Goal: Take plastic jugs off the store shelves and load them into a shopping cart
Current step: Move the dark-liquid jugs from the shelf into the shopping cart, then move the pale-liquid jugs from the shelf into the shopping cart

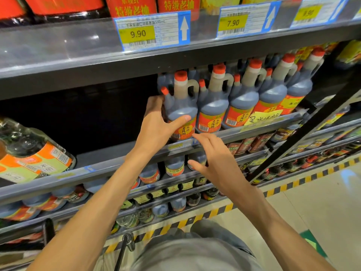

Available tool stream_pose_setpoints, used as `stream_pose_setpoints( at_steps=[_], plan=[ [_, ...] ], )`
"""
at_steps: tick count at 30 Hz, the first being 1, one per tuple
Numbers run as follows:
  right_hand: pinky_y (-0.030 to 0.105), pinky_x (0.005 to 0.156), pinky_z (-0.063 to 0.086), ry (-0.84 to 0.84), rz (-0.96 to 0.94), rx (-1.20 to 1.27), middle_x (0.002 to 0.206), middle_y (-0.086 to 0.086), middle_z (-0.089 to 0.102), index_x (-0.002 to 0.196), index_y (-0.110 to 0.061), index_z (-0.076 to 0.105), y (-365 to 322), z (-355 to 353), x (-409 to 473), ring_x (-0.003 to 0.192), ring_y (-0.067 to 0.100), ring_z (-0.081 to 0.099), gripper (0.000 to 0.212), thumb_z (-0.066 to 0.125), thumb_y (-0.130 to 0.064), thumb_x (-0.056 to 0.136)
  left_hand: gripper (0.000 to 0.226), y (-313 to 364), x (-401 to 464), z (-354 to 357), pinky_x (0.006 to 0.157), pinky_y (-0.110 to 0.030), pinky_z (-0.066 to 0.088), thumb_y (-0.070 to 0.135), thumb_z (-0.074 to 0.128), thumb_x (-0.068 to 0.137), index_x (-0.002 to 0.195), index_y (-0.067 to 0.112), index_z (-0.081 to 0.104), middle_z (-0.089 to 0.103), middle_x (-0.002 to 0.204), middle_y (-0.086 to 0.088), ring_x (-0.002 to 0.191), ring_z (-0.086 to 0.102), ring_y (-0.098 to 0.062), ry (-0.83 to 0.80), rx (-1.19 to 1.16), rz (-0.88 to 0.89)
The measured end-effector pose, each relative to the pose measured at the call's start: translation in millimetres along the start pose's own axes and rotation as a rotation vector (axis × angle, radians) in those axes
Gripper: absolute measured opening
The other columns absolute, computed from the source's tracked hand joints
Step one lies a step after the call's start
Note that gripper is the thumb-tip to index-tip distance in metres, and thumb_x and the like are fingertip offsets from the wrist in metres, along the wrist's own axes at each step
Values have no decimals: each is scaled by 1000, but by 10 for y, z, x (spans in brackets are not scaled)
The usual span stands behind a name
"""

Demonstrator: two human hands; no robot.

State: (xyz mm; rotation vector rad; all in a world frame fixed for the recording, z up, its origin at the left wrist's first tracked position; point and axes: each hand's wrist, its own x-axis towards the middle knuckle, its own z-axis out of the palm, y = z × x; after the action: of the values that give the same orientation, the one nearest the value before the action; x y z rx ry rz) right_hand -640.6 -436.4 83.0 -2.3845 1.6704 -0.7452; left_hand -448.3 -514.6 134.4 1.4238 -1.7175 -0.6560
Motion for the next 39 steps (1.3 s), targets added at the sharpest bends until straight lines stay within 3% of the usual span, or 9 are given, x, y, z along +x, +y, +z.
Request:
stream_pose_setpoints(
  at_steps=[3,7,11,15,21,29,32,35,39],
  plan=[
    [41,105,49,-69,-44,-56,141,3,54,152,-16,45,-20,-37,-3,129,23,54,76,75,-45,88,62,41,-38,0,78,-2,44,43,79,86,135,23,47,48,109,30,94,50,28,-17,-22,-30],
    [42,104,51,-151,-163,-127,142,4,55,151,-15,45,-25,-70,43,131,24,53,79,78,-45,86,83,68,-193,-130,107,-22,42,50,75,87,155,28,33,44,149,7,133,47,-4,1,-13,-32],
    [41,109,48,-251,-319,-147,147,2,53,151,-15,45,-80,-66,175,137,22,49,79,77,-47,86,70,-73,-753,-399,118,-28,29,47,65,96,157,29,34,38,157,8,147,32,-8,132,174,-74],
    [45,110,47,-391,-518,-152,149,5,53,152,-13,45,-376,85,276,138,25,50,86,80,-50,82,66,-349,-1737,-669,125,-36,25,48,59,99,156,25,35,36,162,8,154,22,-12,271,384,-280],
    [55,109,47,-462,-875,-41,151,14,53,155,-9,41,-1106,495,-13,141,34,50,99,84,-51,76,70,-478,-3278,-836,125,-44,25,53,58,98,156,19,38,38,161,-2,153,28,-22,426,538,-660],
    [49,104,52,-608,-1240,9,142,12,61,151,-12,50,-2693,1110,-777,130,32,60,107,93,-52,61,75,-563,-4974,-1022,109,-51,45,62,44,93,148,12,48,53,147,-14,135,50,-36,667,533,-983],
    [46,114,44,-663,-1373,-62,155,9,49,158,-16,36,-3363,1399,-1121,142,29,49,102,81,-57,76,68,-677,-5544,-1186,101,-51,49,55,49,96,146,8,50,58,140,-17,127,56,-39,757,493,-1046],
    [42,124,27,-773,-1459,-108,167,-1,25,164,-25,11,-4027,1742,-1510,154,21,25,97,63,-61,90,65,-829,-6089,-1355,105,-56,48,48,60,93,145,9,52,57,142,-19,129,55,-41,856,481,-1136],
    [46,117,38,-839,-1526,-37,157,5,42,157,-18,34,-4784,2171,-2007,145,26,41,87,71,-55,88,63,-1168,-6827,-1631,111,-47,43,49,62,94,146,14,50,54,147,-8,136,49,-28,889,422,-1246]
  ],
)
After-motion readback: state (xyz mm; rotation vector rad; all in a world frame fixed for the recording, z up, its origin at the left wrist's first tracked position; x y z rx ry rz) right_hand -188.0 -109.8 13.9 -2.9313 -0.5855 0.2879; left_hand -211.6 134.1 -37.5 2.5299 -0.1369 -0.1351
